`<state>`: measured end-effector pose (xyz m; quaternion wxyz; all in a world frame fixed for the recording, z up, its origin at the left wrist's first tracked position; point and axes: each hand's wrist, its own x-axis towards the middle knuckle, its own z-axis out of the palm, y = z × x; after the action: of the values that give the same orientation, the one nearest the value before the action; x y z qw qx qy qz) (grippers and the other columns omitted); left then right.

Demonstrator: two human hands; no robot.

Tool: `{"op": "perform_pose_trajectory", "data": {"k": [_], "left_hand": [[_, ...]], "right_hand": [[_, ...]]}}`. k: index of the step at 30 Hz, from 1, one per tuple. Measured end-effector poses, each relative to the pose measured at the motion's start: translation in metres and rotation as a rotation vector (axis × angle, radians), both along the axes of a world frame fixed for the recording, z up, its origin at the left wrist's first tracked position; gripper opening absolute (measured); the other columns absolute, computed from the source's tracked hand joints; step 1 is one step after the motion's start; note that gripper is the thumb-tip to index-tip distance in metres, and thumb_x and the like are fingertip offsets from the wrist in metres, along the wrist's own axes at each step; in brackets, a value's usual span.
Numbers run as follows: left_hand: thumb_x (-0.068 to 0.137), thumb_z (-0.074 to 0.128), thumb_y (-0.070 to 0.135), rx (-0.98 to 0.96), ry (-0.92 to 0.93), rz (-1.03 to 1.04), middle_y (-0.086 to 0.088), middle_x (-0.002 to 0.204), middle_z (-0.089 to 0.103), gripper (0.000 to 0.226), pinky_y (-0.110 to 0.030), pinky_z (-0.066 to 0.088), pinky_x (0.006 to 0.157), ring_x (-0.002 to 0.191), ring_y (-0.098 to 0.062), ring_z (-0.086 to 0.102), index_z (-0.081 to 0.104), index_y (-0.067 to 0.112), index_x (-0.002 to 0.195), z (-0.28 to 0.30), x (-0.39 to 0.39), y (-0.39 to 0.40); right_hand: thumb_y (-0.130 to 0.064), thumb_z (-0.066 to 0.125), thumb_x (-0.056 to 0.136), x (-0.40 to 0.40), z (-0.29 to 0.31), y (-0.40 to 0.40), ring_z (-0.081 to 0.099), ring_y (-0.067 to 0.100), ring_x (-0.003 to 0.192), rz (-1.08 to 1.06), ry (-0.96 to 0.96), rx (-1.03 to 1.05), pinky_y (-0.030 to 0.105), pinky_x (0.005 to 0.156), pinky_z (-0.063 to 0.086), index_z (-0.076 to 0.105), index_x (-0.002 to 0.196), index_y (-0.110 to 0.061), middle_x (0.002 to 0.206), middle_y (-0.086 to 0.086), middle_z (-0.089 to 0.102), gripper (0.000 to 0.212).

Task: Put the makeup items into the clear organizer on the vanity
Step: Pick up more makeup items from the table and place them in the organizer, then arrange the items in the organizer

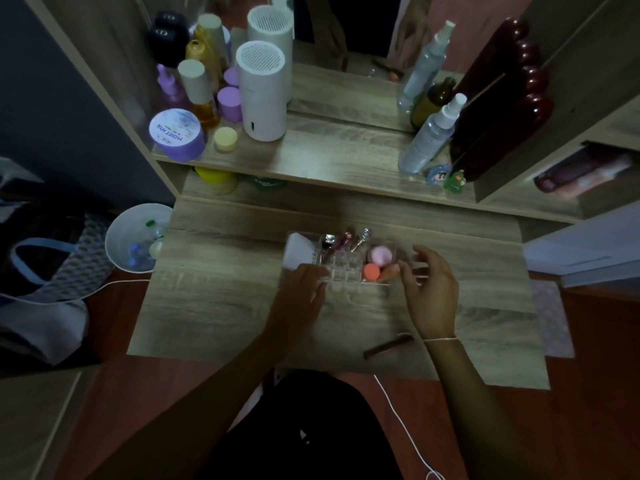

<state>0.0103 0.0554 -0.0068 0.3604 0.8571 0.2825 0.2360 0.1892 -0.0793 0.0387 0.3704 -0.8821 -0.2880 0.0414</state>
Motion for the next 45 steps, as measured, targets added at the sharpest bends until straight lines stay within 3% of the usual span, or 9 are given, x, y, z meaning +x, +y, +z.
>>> {"op": "perform_pose_trajectory", "data": {"k": [6, 12, 16, 20, 25, 30, 36, 41, 45], "left_hand": [[0.088, 0.054, 0.012, 0.087, 0.107, -0.326, -0.013, 0.116, 0.063, 0.027, -0.032, 0.051, 0.089, 0.103, -0.027, 0.062, 0.062, 0.008, 0.113, -0.02, -0.006, -0.037], [0.081, 0.068, 0.009, 0.296, 0.233, -0.554, -0.022, 0.127, 0.06, 0.043, -0.053, 0.046, 0.1, 0.121, -0.038, 0.054, 0.059, -0.003, 0.121, -0.044, 0.002, -0.048], [0.083, 0.058, 0.022, 0.38, 0.392, -0.599, -0.021, 0.134, 0.055, 0.048, -0.056, 0.041, 0.104, 0.128, -0.038, 0.048, 0.056, 0.001, 0.126, -0.05, 0.0, -0.045], [0.089, 0.047, 0.031, 0.386, 0.439, -0.614, -0.023, 0.142, 0.046, 0.051, -0.056, 0.035, 0.107, 0.133, -0.038, 0.042, 0.051, 0.004, 0.132, -0.055, -0.004, -0.039], [0.092, 0.042, 0.037, 0.395, 0.447, -0.62, -0.02, 0.143, 0.045, 0.051, -0.052, 0.032, 0.109, 0.134, -0.035, 0.041, 0.051, 0.007, 0.133, -0.058, -0.005, -0.037], [0.093, 0.042, 0.038, 0.37, 0.45, -0.631, -0.019, 0.146, 0.042, 0.052, -0.05, 0.03, 0.111, 0.136, -0.033, 0.038, 0.047, 0.009, 0.136, -0.059, -0.005, -0.034], [0.091, 0.044, 0.03, 0.313, 0.372, -0.616, -0.02, 0.139, 0.051, 0.048, -0.053, 0.043, 0.103, 0.129, -0.034, 0.048, 0.052, 0.004, 0.129, -0.053, -0.013, -0.025], [0.091, 0.044, 0.027, 0.406, 0.241, -0.514, -0.02, 0.141, 0.049, 0.049, -0.046, 0.029, 0.113, 0.133, -0.034, 0.042, 0.046, 0.003, 0.134, -0.045, -0.03, -0.011], [0.092, 0.041, 0.028, 0.444, 0.243, -0.384, -0.021, 0.142, 0.046, 0.051, -0.054, 0.028, 0.11, 0.135, -0.035, 0.039, 0.04, 0.002, 0.137, -0.037, -0.036, -0.001]], "right_hand": [[-0.018, 0.066, 0.084, -0.01, -0.021, -0.06, 0.066, 0.031, 0.077, -0.179, 0.115, -0.116, 0.046, 0.071, 0.056, 0.059, 0.107, -0.012, 0.092, 0.015, 0.069, 0.024], [-0.058, 0.055, 0.085, -0.039, -0.042, -0.085, 0.066, 0.042, 0.083, -0.264, 0.343, -0.486, 0.041, 0.073, 0.05, 0.059, 0.071, -0.01, 0.081, 0.022, 0.07, 0.05], [-0.075, 0.047, 0.078, -0.053, -0.055, -0.079, 0.066, 0.037, 0.091, -0.238, 0.397, -0.593, 0.04, 0.078, 0.052, 0.066, 0.084, -0.016, 0.09, 0.015, 0.071, 0.063], [-0.061, 0.059, 0.079, -0.055, -0.06, -0.07, 0.065, 0.037, 0.092, -0.295, 0.415, -0.513, 0.04, 0.076, 0.051, 0.061, 0.09, -0.019, 0.091, 0.012, 0.07, 0.043], [-0.046, 0.056, 0.085, -0.058, -0.057, -0.064, 0.064, 0.037, 0.07, -0.309, 0.358, -0.368, 0.034, 0.059, 0.044, 0.048, 0.075, -0.016, 0.064, 0.009, 0.062, 0.032], [-0.039, 0.061, 0.087, -0.058, -0.049, -0.059, 0.067, 0.036, 0.071, -0.176, 0.253, -0.281, 0.041, 0.064, 0.054, 0.055, 0.087, -0.013, 0.072, 0.013, 0.07, 0.027], [-0.03, 0.054, 0.092, -0.062, -0.028, -0.041, 0.07, 0.026, 0.071, 0.016, 0.162, -0.217, 0.039, 0.065, 0.056, 0.046, 0.13, -0.029, 0.079, 0.006, 0.074, 0.039], [-0.02, 0.057, 0.092, -0.065, -0.014, -0.012, 0.069, 0.024, 0.08, 0.132, 0.046, -0.1, 0.035, 0.07, 0.055, 0.051, 0.131, -0.027, 0.097, 0.008, 0.074, 0.04], [-0.018, 0.062, 0.09, -0.061, -0.005, 0.018, 0.07, 0.022, 0.076, 0.098, -0.001, -0.024, 0.027, 0.068, 0.052, 0.057, 0.122, -0.021, 0.097, 0.01, 0.073, 0.033]]}}
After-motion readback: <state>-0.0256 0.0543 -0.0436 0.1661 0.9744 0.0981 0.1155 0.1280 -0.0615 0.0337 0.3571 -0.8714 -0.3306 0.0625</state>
